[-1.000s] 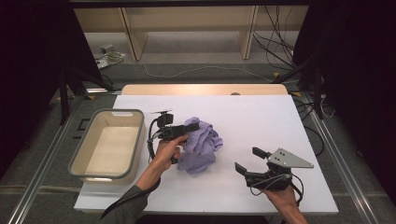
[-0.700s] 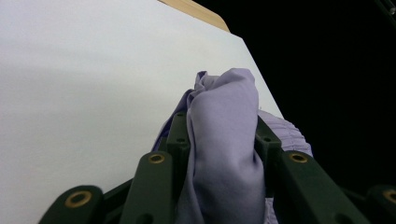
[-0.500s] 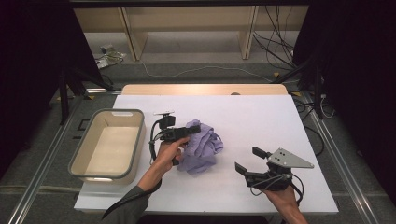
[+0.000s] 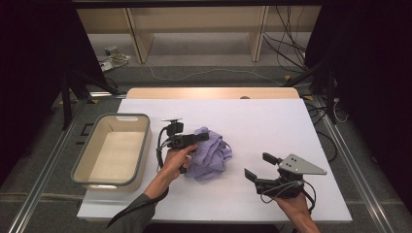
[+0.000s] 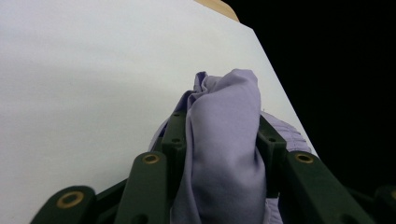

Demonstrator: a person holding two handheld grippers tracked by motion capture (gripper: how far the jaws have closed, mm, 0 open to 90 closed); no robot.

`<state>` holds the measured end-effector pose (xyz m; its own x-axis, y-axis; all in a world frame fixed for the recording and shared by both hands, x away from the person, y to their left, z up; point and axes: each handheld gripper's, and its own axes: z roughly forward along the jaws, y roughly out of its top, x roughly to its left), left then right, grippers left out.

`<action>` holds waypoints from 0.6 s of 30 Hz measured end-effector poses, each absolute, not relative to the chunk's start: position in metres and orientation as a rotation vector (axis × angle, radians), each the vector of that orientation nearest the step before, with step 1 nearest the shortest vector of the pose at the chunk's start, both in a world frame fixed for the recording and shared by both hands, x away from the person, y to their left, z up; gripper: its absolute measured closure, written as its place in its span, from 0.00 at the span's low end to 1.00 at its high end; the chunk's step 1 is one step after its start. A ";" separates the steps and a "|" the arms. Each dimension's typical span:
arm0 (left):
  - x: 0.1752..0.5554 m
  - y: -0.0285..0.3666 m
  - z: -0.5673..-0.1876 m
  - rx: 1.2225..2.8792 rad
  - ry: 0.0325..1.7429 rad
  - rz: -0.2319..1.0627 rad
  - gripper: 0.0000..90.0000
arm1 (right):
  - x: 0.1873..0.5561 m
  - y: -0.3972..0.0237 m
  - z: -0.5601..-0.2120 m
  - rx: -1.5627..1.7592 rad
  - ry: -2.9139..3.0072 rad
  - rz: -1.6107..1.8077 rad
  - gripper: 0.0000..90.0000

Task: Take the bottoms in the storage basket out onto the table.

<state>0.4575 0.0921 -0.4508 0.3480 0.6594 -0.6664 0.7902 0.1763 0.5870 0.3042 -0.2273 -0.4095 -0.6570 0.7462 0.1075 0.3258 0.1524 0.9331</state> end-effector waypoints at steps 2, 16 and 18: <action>0.458 0.091 -0.452 1.540 1.363 -0.159 0.69 | 0.304 -0.227 -0.409 1.024 2.056 1.510 0.19; 0.458 0.088 -0.454 1.569 1.364 -0.169 0.62 | 0.304 -0.228 -0.409 1.024 2.054 1.512 0.19; 0.458 0.088 -0.454 1.575 1.368 -0.172 0.60 | 0.304 -0.228 -0.409 1.024 2.053 1.511 0.19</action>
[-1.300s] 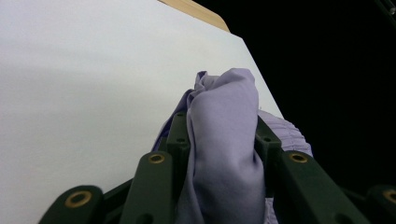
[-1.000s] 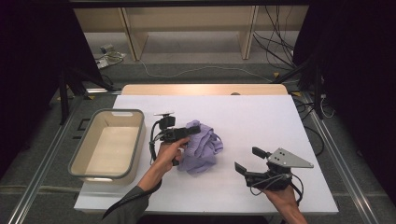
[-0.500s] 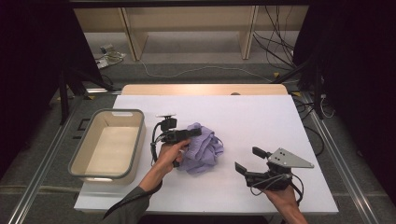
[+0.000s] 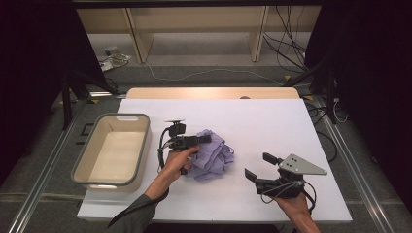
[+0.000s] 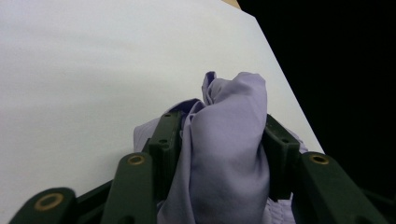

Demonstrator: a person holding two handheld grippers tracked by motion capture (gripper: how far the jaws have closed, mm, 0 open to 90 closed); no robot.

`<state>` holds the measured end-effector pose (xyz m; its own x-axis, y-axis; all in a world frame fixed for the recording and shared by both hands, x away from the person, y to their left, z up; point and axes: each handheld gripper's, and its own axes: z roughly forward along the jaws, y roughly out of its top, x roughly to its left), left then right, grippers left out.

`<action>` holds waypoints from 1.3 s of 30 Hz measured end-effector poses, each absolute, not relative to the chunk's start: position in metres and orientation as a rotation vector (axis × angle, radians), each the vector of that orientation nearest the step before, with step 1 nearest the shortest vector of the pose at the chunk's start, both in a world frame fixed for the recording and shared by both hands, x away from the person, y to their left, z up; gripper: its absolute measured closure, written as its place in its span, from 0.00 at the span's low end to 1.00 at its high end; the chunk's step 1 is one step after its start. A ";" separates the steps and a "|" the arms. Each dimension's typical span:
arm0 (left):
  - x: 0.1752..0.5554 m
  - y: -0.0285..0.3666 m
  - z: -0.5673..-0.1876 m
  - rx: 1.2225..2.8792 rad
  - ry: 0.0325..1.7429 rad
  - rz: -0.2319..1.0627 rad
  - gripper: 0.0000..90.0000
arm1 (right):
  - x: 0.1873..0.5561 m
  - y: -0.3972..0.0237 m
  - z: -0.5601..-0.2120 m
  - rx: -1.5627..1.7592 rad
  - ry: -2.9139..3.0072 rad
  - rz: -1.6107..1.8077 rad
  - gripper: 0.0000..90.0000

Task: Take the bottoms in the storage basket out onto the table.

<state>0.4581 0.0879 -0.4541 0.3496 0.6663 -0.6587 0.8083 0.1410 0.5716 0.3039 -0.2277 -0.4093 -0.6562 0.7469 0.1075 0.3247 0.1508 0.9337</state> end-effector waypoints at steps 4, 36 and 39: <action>0.459 0.087 -0.454 1.588 1.378 -0.177 0.53 | 0.304 -0.228 -0.409 1.024 2.054 1.511 0.19; 0.462 0.096 -0.445 1.629 1.389 -0.170 0.34 | 0.304 -0.229 -0.409 1.028 2.049 1.516 0.19; 0.461 0.099 -0.443 1.629 1.388 -0.165 0.33 | 0.304 -0.228 -0.409 1.027 2.049 1.515 0.19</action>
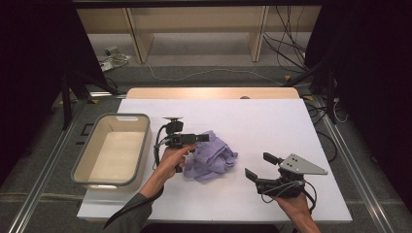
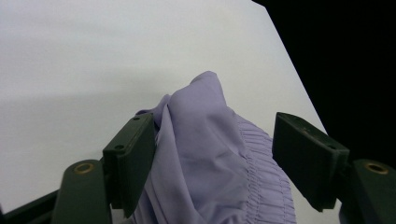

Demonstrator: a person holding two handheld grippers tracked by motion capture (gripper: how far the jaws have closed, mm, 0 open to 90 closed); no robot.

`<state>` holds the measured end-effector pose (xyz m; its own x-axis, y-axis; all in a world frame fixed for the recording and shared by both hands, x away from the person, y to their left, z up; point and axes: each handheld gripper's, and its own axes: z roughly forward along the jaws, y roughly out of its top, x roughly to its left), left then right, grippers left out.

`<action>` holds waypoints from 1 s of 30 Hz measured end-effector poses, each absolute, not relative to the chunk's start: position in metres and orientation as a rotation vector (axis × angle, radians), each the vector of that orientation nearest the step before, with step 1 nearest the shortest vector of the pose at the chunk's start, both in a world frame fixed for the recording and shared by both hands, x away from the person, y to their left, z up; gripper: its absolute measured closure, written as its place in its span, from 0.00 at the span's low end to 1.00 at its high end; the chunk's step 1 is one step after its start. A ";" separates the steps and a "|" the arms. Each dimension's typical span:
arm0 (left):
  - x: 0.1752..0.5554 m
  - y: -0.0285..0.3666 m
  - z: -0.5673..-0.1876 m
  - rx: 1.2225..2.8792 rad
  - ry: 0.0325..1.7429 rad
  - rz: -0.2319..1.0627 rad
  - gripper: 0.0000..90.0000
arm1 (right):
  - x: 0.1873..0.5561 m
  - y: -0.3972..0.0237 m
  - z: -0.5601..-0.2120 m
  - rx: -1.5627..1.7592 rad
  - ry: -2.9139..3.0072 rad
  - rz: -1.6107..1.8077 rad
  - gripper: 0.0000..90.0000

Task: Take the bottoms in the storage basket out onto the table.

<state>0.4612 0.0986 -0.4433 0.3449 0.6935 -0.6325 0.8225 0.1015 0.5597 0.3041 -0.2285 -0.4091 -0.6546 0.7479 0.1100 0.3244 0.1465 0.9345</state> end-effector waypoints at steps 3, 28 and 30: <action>0.460 0.102 -0.440 1.635 1.380 -0.156 0.32 | 0.304 -0.229 -0.409 1.027 2.049 1.514 0.19; 0.458 0.114 -0.429 1.624 1.331 -0.173 0.21 | 0.303 -0.229 -0.409 1.023 2.050 1.513 0.19; 0.458 0.114 -0.429 1.623 1.332 -0.173 0.21 | 0.303 -0.229 -0.409 1.022 2.050 1.513 0.19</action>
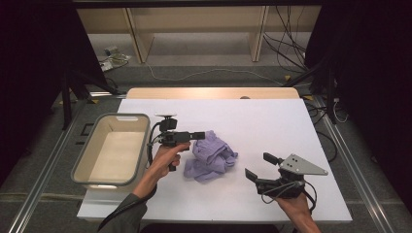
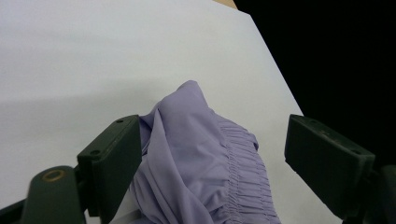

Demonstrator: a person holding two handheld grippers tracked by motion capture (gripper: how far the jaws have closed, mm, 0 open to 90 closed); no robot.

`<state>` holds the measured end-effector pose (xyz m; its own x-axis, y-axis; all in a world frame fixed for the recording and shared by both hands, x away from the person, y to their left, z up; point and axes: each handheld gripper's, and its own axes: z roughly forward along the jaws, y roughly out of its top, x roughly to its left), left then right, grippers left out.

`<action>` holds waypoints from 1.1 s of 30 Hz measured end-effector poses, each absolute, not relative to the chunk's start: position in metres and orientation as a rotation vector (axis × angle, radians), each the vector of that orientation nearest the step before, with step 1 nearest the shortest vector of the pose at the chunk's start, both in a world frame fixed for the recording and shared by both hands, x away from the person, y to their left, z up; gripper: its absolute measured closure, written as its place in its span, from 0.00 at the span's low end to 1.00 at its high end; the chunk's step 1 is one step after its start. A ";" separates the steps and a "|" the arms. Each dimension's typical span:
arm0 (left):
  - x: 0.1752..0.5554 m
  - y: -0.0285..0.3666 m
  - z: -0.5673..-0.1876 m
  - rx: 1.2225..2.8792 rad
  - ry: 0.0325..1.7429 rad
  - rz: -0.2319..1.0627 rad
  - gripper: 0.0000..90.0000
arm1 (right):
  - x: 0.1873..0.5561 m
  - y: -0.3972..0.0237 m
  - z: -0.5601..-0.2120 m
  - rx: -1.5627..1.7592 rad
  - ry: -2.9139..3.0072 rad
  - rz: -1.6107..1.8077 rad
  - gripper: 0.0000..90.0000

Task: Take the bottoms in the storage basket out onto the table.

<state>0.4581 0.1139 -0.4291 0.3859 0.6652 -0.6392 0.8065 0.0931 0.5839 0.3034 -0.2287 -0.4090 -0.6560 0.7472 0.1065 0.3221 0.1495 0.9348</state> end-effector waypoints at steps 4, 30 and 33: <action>0.457 0.114 -0.427 1.629 1.323 -0.169 0.21 | 0.303 -0.229 -0.409 1.021 2.051 1.512 0.19; 0.449 0.116 -0.417 1.655 1.257 -0.115 0.21 | 0.303 -0.228 -0.409 1.020 2.055 1.515 0.19; 0.447 0.115 -0.415 1.657 1.249 -0.110 0.21 | 0.303 -0.228 -0.409 1.019 2.055 1.516 0.19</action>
<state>0.4469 0.1150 -0.4148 0.4590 0.6658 -0.5883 0.7584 0.0512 0.6497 0.3034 -0.2281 -0.4091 -0.6598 0.7437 0.1075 0.3225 0.1510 0.9344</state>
